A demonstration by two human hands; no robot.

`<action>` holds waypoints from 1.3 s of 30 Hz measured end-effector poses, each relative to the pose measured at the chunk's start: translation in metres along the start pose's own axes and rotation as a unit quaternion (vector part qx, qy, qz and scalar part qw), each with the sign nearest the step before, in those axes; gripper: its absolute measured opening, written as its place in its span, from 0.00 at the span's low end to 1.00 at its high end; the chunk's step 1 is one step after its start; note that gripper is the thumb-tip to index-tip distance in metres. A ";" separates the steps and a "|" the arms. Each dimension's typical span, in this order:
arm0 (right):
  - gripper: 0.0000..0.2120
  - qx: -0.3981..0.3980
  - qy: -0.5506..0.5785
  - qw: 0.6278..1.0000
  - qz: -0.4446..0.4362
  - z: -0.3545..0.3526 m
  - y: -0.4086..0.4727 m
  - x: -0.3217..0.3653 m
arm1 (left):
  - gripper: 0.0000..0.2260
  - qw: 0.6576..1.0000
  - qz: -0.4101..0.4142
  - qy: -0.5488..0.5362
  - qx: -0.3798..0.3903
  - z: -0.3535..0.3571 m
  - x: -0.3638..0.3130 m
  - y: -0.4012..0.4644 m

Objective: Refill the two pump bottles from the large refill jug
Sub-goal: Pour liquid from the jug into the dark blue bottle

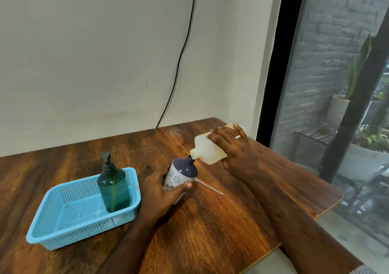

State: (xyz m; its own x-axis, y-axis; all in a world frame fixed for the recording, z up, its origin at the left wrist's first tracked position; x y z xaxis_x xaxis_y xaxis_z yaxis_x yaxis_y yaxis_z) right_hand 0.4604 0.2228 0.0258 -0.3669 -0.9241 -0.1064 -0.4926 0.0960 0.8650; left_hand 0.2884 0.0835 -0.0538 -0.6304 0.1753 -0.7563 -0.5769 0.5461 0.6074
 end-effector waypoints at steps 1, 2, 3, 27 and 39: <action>0.28 -0.003 0.000 1.000 0.000 -0.001 0.000 0.000 | 0.29 1.000 0.001 0.003 -0.001 0.000 0.000 0.000; 0.28 -0.006 0.000 1.000 -0.001 -0.001 0.000 0.000 | 0.29 1.000 0.000 0.006 -0.001 0.000 0.001 0.000; 0.28 -0.006 0.000 1.000 -0.002 -0.001 0.000 0.001 | 0.30 1.000 -0.003 0.009 -0.002 0.000 0.002 0.000; 0.30 -0.007 -0.009 1.000 -0.008 -0.001 0.001 0.000 | 0.31 1.000 -0.004 0.004 0.001 0.000 0.001 -0.001; 0.27 -0.014 -0.007 1.000 -0.016 -0.003 0.002 0.001 | 0.33 1.000 0.001 0.001 0.000 0.001 0.004 0.000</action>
State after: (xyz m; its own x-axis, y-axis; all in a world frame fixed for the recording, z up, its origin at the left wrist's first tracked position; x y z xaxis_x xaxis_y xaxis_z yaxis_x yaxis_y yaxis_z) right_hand 0.4612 0.2209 0.0291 -0.3617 -0.9215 -0.1416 -0.4831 0.0553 0.8738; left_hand 0.2863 0.0854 -0.0575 -0.6329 0.1740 -0.7545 -0.5760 0.5454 0.6089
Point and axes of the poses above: each hand's wrist, its own y-axis towards the middle knuckle, its own z-axis out of the palm, x = y × z, the point moved 8 cm from there along y, towards the middle knuckle, and after that the axes turned 11 degrees about -x, right-handed, at the moved point
